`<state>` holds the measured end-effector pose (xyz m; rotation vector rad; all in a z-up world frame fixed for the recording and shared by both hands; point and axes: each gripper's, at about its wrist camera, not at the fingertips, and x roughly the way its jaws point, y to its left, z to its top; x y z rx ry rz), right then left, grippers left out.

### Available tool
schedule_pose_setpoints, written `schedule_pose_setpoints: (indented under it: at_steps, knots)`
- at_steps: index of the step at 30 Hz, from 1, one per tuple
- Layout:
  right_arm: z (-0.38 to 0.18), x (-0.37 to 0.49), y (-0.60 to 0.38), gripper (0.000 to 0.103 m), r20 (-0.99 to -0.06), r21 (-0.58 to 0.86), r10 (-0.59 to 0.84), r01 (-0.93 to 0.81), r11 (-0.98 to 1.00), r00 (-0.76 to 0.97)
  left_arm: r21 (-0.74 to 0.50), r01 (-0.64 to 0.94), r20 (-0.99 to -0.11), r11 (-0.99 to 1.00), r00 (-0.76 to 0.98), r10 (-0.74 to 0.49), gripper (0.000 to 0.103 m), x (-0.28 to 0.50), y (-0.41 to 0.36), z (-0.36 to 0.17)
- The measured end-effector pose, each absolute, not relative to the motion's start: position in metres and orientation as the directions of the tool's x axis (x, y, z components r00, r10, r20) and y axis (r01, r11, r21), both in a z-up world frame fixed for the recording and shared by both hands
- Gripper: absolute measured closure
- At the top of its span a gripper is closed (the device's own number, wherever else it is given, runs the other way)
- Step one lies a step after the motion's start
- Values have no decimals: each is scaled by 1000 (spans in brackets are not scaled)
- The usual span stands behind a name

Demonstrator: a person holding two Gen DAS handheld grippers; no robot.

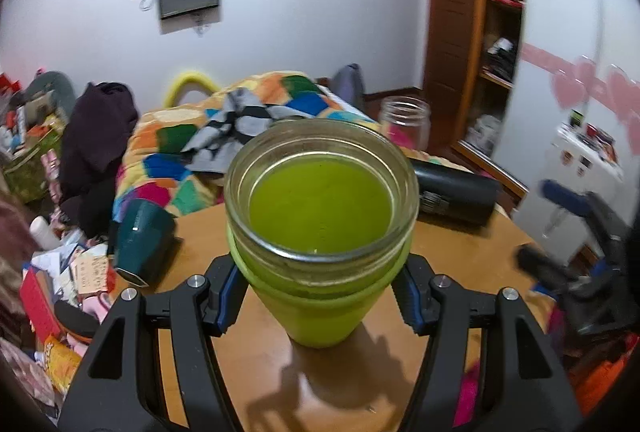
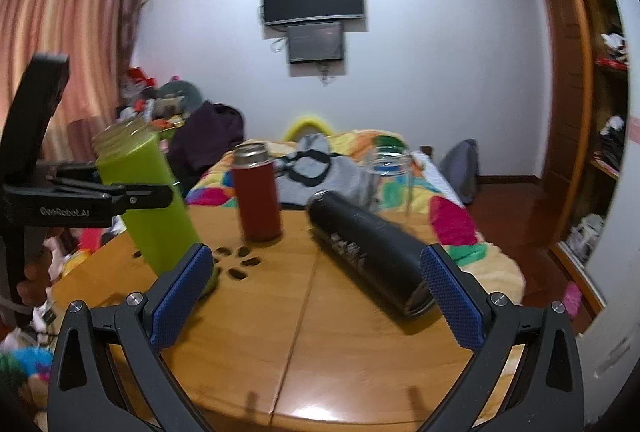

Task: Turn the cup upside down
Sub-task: 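Tilt the lifted tumbler with the left gripper while the right gripper closes on its body, then rotate the tumbler rim-down with the left gripper while the right gripper steadies its base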

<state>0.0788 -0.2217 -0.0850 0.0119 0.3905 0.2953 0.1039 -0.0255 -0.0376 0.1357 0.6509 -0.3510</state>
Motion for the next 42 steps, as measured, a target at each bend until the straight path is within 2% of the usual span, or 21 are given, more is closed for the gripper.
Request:
schedule_pose_setpoints:
  at_steps: [8, 16, 19, 23, 24, 34, 42]
  knots:
    - [-121, 87, -187, 0, -419, 64, 460, -479, 875, 783, -59, 475, -627, 878, 666, -403, 40, 88, -39, -35]
    - [-141, 110, -151, 2, -464, 98, 577, -609, 787, 672, -168, 481, -620, 860, 627, -471, 40, 101, -26, -35]
    - [-142, 120, -140, 13, -480, 122, 611, -642, 757, 629, -190, 485, -614, 854, 620, -489, 40, 103, -22, -35]
    - [-146, 128, -128, 36, -502, 149, 643, -675, 723, 578, -223, 484, -602, 846, 614, -510, 40, 106, -16, -36]
    - [-147, 130, -126, 38, -509, 163, 653, -682, 713, 561, -239, 479, -597, 845, 613, -517, 40, 107, -12, -36]
    - [-141, 117, -134, 39, -529, 129, 613, -658, 741, 586, -399, 460, -545, 793, 576, -609, 40, 123, 7, -43]
    - [-136, 111, -135, 40, -541, 106, 599, -659, 745, 590, -457, 404, -546, 792, 576, -608, 34, 137, 20, -56]
